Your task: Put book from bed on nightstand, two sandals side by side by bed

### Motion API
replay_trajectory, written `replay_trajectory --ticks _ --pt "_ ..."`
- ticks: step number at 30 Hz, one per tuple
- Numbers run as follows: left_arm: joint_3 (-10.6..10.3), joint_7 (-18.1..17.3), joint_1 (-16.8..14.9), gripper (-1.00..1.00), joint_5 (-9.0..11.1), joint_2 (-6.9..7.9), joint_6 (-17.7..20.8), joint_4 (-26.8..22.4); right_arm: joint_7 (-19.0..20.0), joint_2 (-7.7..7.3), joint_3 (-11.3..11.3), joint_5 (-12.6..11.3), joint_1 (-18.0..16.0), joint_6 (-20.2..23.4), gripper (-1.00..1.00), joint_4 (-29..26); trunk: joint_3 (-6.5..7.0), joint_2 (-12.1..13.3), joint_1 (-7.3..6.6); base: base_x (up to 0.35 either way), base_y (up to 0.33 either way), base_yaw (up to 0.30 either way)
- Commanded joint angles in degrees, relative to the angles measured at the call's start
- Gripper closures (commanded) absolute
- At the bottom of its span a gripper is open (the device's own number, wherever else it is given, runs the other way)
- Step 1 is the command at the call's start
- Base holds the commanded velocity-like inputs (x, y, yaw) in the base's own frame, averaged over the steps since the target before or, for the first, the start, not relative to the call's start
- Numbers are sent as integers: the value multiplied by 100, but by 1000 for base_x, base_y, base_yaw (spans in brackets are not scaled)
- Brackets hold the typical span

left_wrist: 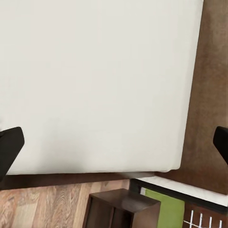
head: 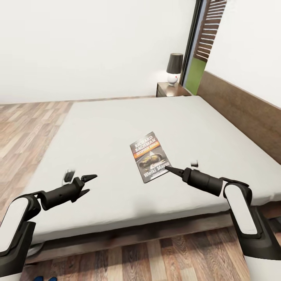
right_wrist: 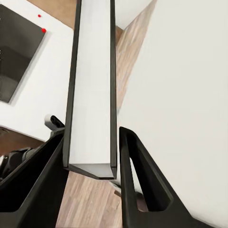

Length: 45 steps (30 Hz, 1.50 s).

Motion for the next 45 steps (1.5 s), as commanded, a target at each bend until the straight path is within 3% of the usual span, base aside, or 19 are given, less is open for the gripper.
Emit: replay_trajectory --ticks 1,24,30,32,37,45 --pt "8 66 -3 -100 52 -1 11 5 51 0 -5 41 -3 24 100 -1 23 40 -23 0 0 130" --pt "173 100 8 -100 24 7 -18 73 -32 12 176 44 -13 20 100 -1 627 962 -528 0 0 125" --pt "178 103 12 -100 -173 7 -16 134 -41 11 179 44 -15 21 100 2 785 1203 -660 0 0 111" --pt "185 82 53 -100 -389 9 -13 188 -49 14 183 44 -19 20 100 5 837 1283 -704 0 0 108" --pt "368 60 195 -100 -550 43 -9 206 -79 46 203 51 -21 19 100 7 968 1483 -813 0 0 105" --pt "797 -56 607 -100 -645 247 -4 213 -280 187 285 59 -22 19 100 15 1178 1804 -989 0 0 104"
